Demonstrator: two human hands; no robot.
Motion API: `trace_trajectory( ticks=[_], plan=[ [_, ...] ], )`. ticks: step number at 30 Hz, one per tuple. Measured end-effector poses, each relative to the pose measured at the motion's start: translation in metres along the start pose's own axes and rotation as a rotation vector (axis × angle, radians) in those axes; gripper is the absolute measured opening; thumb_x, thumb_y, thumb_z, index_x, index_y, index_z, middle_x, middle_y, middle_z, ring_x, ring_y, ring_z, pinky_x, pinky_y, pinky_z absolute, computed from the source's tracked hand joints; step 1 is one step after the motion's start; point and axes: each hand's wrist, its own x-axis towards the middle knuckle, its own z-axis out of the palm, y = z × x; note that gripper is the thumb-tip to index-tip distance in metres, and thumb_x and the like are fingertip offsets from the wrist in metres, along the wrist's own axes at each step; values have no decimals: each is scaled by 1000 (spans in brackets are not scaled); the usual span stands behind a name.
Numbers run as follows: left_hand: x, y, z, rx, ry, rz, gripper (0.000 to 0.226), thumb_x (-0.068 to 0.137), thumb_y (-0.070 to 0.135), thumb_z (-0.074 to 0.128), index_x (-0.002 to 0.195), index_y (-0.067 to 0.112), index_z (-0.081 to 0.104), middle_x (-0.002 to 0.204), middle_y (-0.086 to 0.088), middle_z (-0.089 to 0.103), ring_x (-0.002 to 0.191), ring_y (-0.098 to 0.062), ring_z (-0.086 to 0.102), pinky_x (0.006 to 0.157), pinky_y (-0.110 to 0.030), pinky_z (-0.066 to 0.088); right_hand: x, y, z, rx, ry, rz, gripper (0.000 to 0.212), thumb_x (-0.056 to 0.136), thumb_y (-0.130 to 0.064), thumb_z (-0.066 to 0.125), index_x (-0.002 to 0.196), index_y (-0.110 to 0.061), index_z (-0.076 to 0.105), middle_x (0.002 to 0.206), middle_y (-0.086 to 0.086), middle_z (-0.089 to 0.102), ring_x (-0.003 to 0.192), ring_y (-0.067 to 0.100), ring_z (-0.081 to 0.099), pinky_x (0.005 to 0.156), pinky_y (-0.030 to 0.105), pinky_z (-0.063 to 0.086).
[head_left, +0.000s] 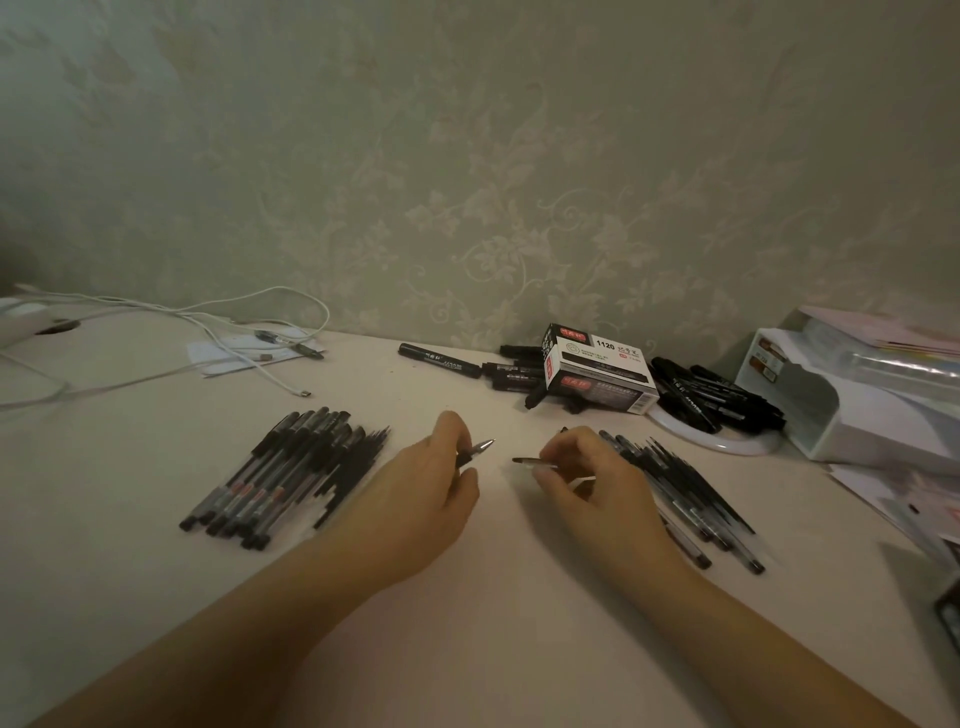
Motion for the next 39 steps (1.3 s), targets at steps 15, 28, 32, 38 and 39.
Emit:
trace_trajectory(
  ticks=[15, 28, 32, 38, 39],
  plan=[
    [-1, 3, -1, 12, 18, 68, 4, 97, 23, 50, 100, 21, 49, 96, 8, 51, 80, -9, 52, 73, -32, 48, -1, 6, 6, -241, 13, -171, 5, 92, -33, 64, 90, -32, 59, 92, -23, 53, 87, -3, 50, 69, 13, 38],
    [1, 6, 2, -54, 29, 179, 4, 94, 24, 56, 98, 22, 56, 93, 9, 57, 83, -6, 53, 76, -32, 48, -3, -7, 0, 170, -163, -97, 13, 94, -33, 62, 83, -36, 68, 78, -13, 69, 75, 1, 60, 68, 8, 43],
    [3, 6, -1, -56, 40, 201, 7, 94, 22, 58, 97, 19, 63, 90, 7, 59, 82, -7, 53, 75, -29, 46, -3, -9, -3, 258, -205, -67, 11, 92, -34, 64, 87, -32, 73, 80, -12, 73, 77, -3, 63, 72, 7, 43],
    [1, 9, 1, -68, -6, 183, 10, 95, 22, 55, 97, 20, 65, 87, 8, 61, 79, -6, 53, 73, -26, 45, -3, -6, -1, 271, -224, -48, 12, 91, -31, 67, 85, -25, 75, 77, -4, 73, 77, 11, 66, 76, 25, 50],
    [1, 9, 1, -82, -25, 161, 12, 96, 22, 53, 96, 21, 65, 85, 8, 62, 79, -6, 55, 72, -25, 46, -3, -5, -1, 279, -225, -44, 10, 90, -30, 68, 85, -25, 75, 77, -3, 73, 76, 12, 66, 77, 27, 51]
  ],
)
